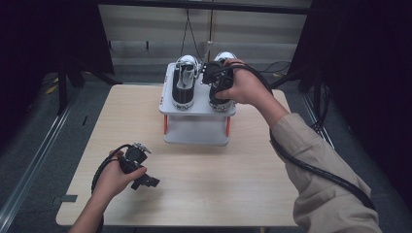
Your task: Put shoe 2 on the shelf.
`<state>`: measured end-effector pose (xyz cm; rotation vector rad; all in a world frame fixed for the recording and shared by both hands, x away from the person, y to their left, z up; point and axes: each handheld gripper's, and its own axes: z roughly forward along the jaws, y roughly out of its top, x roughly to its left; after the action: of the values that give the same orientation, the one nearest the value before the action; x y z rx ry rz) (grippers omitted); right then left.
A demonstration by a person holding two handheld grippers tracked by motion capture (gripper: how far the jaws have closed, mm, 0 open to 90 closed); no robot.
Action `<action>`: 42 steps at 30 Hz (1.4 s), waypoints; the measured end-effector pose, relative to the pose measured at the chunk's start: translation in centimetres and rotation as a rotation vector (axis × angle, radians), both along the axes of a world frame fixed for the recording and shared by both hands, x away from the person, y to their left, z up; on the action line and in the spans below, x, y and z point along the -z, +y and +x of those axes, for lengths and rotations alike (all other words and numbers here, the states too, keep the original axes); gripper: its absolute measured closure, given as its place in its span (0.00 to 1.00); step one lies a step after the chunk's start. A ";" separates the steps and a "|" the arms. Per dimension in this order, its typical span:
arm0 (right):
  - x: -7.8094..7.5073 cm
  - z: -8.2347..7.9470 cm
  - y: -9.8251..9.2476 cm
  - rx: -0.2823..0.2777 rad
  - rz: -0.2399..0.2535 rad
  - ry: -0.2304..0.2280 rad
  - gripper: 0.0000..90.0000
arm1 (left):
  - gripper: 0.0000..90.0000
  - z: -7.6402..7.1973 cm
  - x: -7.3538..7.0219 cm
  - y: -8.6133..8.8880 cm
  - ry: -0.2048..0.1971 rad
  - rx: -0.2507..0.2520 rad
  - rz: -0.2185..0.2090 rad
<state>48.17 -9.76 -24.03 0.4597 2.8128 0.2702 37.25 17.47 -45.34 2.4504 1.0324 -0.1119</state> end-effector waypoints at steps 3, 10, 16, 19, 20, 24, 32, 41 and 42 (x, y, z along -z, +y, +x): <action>0.3 0.6 0.8 -0.015 -0.008 -0.002 0.78 | 0.20 0.1 0.1 0.2 0.003 -0.008 -0.001; 1.0 1.8 2.6 -0.070 -0.002 -0.004 0.78 | 0.20 0.2 0.4 0.5 0.011 -0.015 0.003; 1.3 2.2 3.2 -0.087 0.014 0.002 0.77 | 0.20 0.2 0.6 0.5 0.013 -0.019 0.004; 1.4 2.2 3.0 -0.088 0.015 0.002 0.77 | 0.20 0.2 0.6 0.6 0.014 -0.015 0.009; 1.4 2.2 2.9 -0.085 0.019 0.000 0.77 | 0.20 0.2 0.6 0.6 0.015 -0.016 0.007; 1.5 2.1 2.7 -0.076 0.045 -0.001 0.77 | 0.20 0.2 0.7 0.5 0.013 -0.015 0.012; 1.8 2.0 2.3 -0.059 0.066 -0.012 0.77 | 0.20 0.2 0.8 0.5 0.018 -0.015 0.015; 3.0 2.5 2.7 -0.095 0.061 -0.014 0.76 | 0.20 0.4 1.0 0.5 0.022 -0.009 0.019; 3.0 2.5 2.6 -0.098 0.068 -0.015 0.76 | 0.20 0.3 1.0 0.4 0.021 -0.009 0.018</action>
<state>50.68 -7.11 -27.01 0.3328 2.8232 0.3892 37.60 17.89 -46.33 2.4655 1.0583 -0.1253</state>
